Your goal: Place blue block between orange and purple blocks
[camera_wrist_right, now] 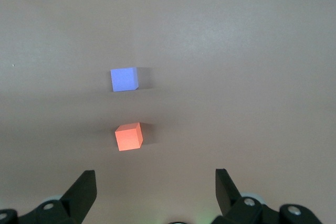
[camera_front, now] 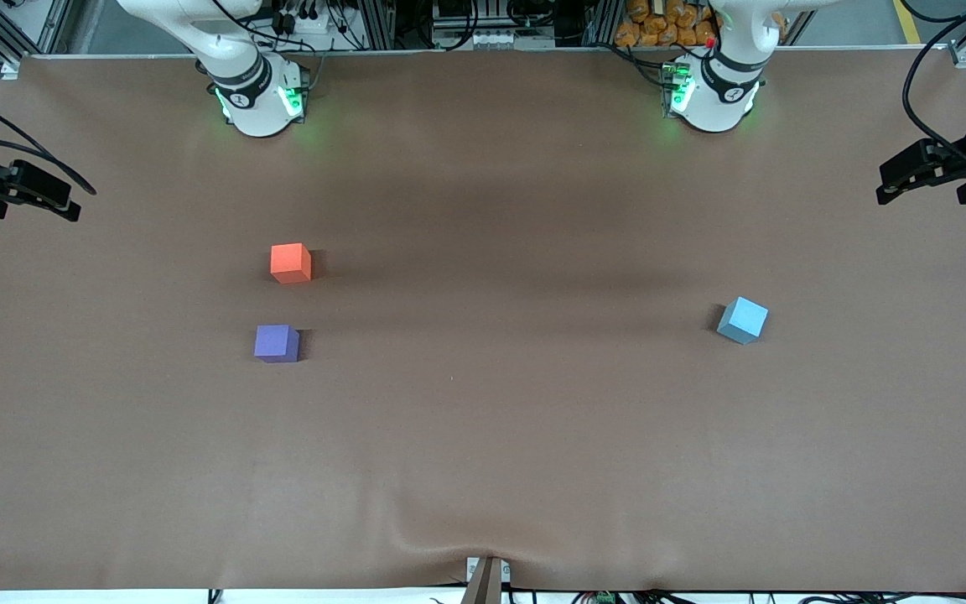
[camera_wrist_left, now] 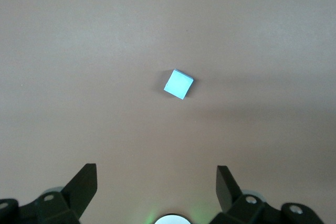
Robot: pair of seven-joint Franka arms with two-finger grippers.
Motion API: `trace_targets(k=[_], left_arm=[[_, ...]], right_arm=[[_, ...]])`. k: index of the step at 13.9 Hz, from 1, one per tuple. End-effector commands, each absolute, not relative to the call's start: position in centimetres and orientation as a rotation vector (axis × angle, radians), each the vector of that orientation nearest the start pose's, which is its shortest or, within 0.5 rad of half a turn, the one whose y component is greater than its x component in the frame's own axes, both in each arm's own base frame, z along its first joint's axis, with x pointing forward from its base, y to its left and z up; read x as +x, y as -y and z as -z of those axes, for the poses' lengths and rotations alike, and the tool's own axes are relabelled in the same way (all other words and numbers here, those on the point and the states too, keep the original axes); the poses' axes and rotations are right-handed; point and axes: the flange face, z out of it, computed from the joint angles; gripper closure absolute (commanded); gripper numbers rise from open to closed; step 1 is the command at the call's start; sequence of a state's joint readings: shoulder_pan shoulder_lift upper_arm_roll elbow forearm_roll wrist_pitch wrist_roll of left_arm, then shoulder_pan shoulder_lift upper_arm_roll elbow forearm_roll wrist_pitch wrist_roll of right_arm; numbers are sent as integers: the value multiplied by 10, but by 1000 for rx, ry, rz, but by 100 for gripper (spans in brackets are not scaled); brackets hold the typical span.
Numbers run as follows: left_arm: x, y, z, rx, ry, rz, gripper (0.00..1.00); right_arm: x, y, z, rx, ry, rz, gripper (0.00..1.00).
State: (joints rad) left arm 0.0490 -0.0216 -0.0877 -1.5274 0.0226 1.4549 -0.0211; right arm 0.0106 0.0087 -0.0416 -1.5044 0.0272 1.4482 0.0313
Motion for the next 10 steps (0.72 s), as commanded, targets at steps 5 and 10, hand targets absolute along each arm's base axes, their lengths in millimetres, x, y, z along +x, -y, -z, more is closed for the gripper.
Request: trace_targets(k=[5,10], left_arm=[[533,14,-655,-3106,-44,-83,0],[530,10,-655,-3119,-44,-88,0]], right_arm=[[543,12,-644,-3097,-110,-103,0],[543,13,-644,-3097,-113,-103,0]])
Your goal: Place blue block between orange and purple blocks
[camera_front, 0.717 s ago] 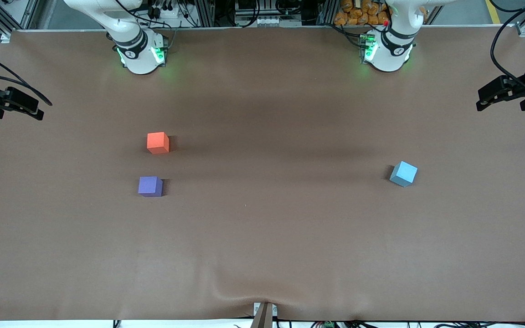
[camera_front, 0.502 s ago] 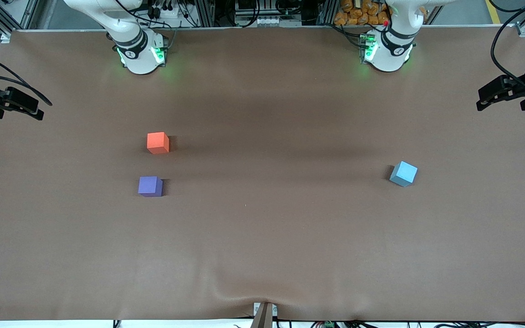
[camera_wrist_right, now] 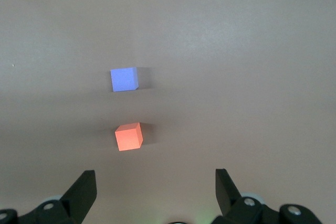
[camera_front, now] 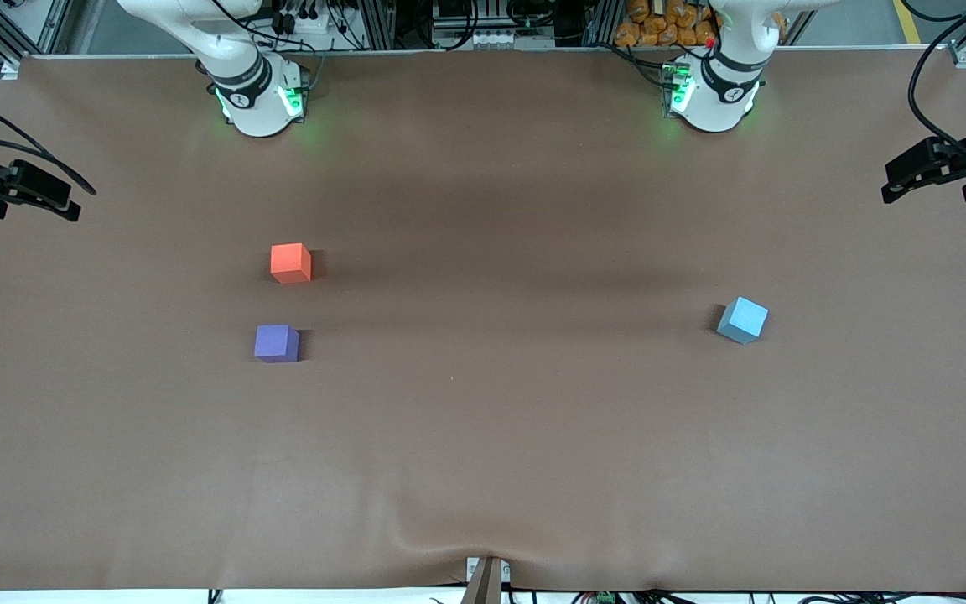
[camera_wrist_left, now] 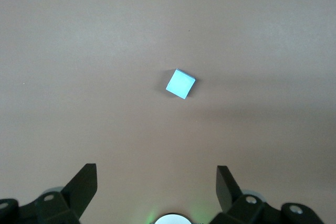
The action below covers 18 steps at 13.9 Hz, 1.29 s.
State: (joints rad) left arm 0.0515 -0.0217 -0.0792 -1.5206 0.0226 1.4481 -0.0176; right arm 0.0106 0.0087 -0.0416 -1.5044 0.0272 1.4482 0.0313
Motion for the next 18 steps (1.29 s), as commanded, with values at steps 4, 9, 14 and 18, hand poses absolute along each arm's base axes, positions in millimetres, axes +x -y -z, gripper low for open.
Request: trace_targets(k=[4,9,14,18], left_arm=[[531,12,-637,-3131,-59,-139,0],[545,13,-537,-3150,-318,-114,0],[536,3,-420,-3178,-480,-135,0],[540,-9,-321,-3139,-677,-52,0]], right_arm=[[543,13,-644,-3097,-115,-103,0],[543,15,-644,-3097,-120,-102,0],[543,15,-644,-3097,-120,-100,0],[543,15,-644,-3097,-122,-100,0]])
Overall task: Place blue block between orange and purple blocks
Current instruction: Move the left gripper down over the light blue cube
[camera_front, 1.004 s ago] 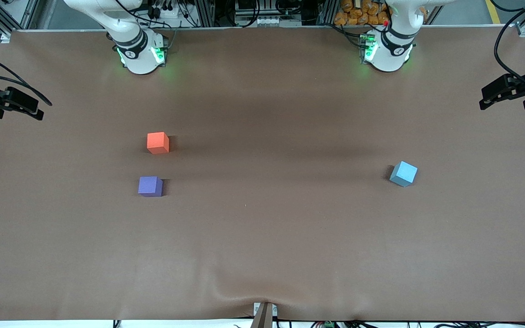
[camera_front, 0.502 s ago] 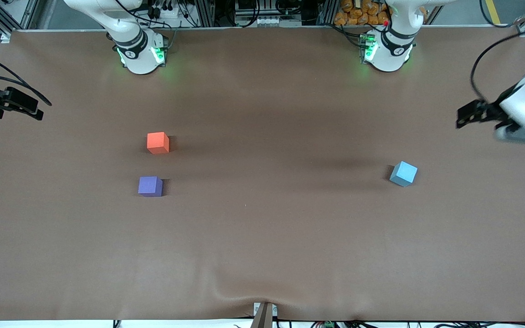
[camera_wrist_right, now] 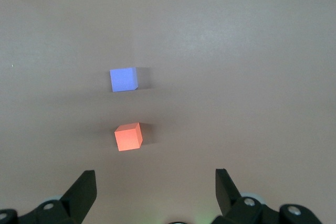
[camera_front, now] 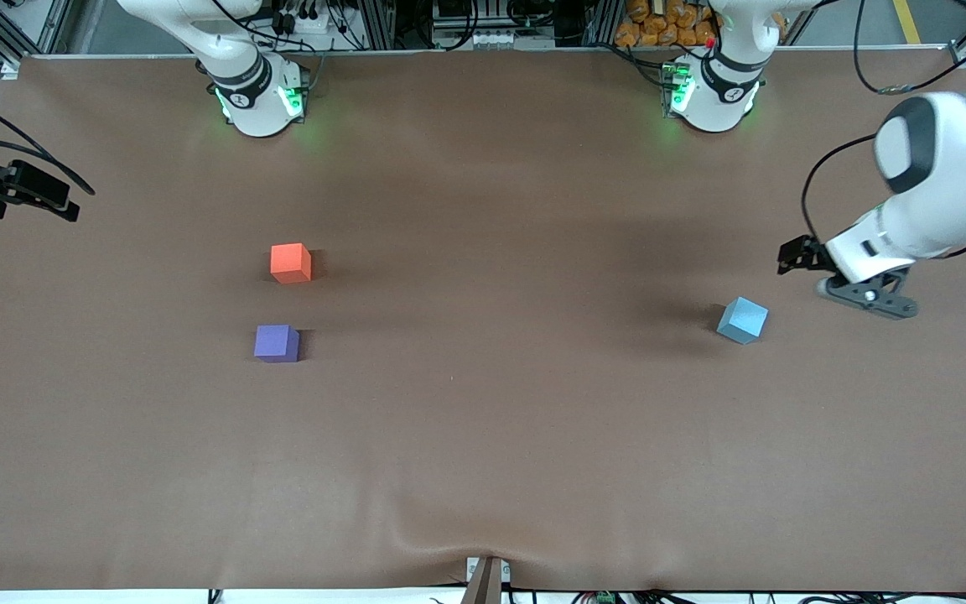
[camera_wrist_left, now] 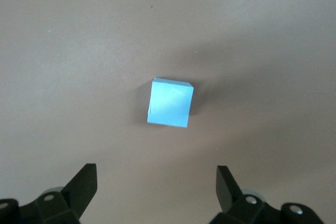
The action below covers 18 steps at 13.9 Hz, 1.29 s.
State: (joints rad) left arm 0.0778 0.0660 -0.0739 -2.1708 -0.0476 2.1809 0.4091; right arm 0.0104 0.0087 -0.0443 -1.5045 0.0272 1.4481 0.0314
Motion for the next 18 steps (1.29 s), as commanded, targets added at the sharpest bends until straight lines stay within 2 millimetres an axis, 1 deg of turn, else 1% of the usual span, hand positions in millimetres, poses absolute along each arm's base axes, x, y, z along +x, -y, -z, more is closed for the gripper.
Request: trace_targets(k=[1,2,4,7,12,14,15,18], left_arm=[[543,-15,-303,-3138,-691,-59,0],[545,-15,-288,-3139,-696,-66,0],[548,-16,-269,-3127,-720,-58,0],[549,-11,-254,-3128,-736,-66,0],[553,-5,-219,-3131,-749,-82,0],[556,0,-216,-3126,-762,-63,0],[558,9,-218,-3125,-781,-54,0],[558,10,-218,-3129,-772,-54,0]], right_arm=[[543,14,-644,-3097,-117,-100,0],[543,15,-644,-3097,-120,-100,0],[543,15,-644,-3097,-120,-100,0],[543,14,-644,-3097,-117,-100,0],[543,14,-644,-3097,-117,-100,0],[543,14,-644,-3097,-117,-100,0],[543,14,-644,-3097,-117,-100,0],[543,14,-644,-3097,-117,-100,0]])
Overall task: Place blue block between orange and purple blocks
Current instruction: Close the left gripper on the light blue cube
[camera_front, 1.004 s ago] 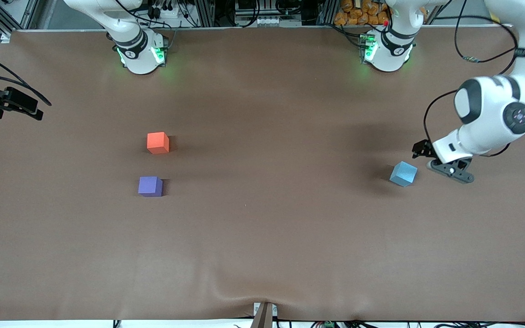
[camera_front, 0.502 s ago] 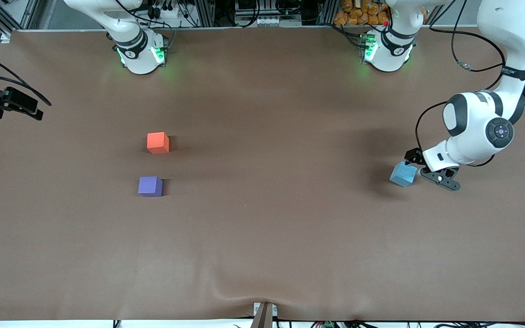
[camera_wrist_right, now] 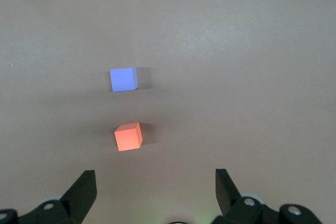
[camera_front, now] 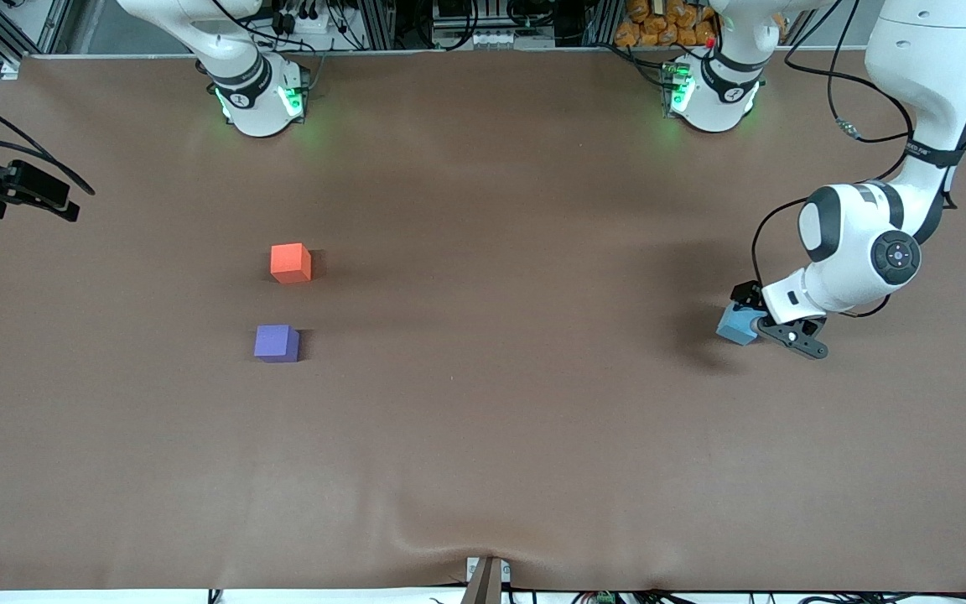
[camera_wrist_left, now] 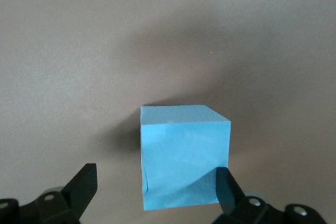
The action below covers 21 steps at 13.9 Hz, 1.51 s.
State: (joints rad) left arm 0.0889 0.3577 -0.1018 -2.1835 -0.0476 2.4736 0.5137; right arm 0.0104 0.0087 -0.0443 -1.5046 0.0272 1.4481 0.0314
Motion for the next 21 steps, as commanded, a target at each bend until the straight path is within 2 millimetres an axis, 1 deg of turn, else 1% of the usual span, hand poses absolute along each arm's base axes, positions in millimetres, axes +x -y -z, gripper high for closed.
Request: trace_targets(k=[1,8,10,12,15,17,19,21], left_arm=[[558,10,-218,-3129,-770,-54,0],[559,10,-224,-3133,-760,-44,0],[559,13,-225,-3136,-764,-42,0],[559,16,-223,-3141,-761,-46,0],[558,26,-220,-3154,-756,-54,0],[557,23,-217,-3156,-754,-62,0],[555,23,-209,-3160,-756,-83,0],[554,21,-203,-3162,-759,-100,23]], right_arm=[[543,14,-644,-3097,-117,-100,0],[543,15,-644,-3097,-120,-102,0],[543,15,-644,-3097,-120,-102,0],[543,15,-644,-3097,-122,-103,0],[543,15,-644,-3097,-120,-102,0],[543,15,-644,-3097,-120,-100,0],[543,14,-644,-3097,-117,-103,0],[543,14,-644,-3097,-117,-103,0]])
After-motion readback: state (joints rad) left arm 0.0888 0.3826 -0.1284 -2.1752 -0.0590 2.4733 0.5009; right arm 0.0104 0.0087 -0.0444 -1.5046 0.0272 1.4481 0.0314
